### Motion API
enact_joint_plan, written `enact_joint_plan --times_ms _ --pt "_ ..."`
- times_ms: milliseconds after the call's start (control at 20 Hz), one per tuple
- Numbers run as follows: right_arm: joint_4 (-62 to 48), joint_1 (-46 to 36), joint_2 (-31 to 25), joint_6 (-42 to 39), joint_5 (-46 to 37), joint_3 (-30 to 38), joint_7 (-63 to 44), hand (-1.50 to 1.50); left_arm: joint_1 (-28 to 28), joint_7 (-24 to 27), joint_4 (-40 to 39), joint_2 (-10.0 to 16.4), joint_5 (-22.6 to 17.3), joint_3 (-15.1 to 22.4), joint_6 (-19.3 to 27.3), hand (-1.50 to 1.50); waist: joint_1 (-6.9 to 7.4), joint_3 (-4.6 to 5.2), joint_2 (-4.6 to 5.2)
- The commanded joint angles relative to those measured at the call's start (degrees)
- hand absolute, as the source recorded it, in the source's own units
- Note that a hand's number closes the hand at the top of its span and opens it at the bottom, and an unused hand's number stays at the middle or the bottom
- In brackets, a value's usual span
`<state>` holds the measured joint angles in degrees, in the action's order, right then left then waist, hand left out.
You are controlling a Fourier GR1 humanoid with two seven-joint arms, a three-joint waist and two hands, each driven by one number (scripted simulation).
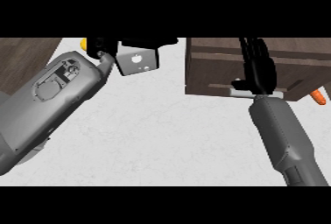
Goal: Pick up the can, place it into the drawer and close the drawer
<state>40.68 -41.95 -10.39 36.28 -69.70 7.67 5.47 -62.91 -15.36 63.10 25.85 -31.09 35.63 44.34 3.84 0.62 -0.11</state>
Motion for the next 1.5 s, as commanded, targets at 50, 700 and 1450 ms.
enact_joint_plan --times_ms 50,700,1450 --pt "-11.4 -7.22 0.54 3.67 0.4 2.54 0.58 -1.5 6.06 0.34 5.91 2.1 1.75 0.82 0.38 -1.5 0.7 -0.74 0.96" --pt "-24.67 -21.52 -4.07 3.28 0.76 6.62 1.3 -1.5 13.03 1.44 11.93 4.5 2.93 -1.16 -1.15 -1.5 1.58 -0.73 1.81" --pt "-23.6 -24.78 1.92 2.42 14.46 17.68 13.46 -1.5 18.31 2.53 17.28 5.33 4.51 -1.57 -1.19 -1.5 1.73 -0.91 1.91"
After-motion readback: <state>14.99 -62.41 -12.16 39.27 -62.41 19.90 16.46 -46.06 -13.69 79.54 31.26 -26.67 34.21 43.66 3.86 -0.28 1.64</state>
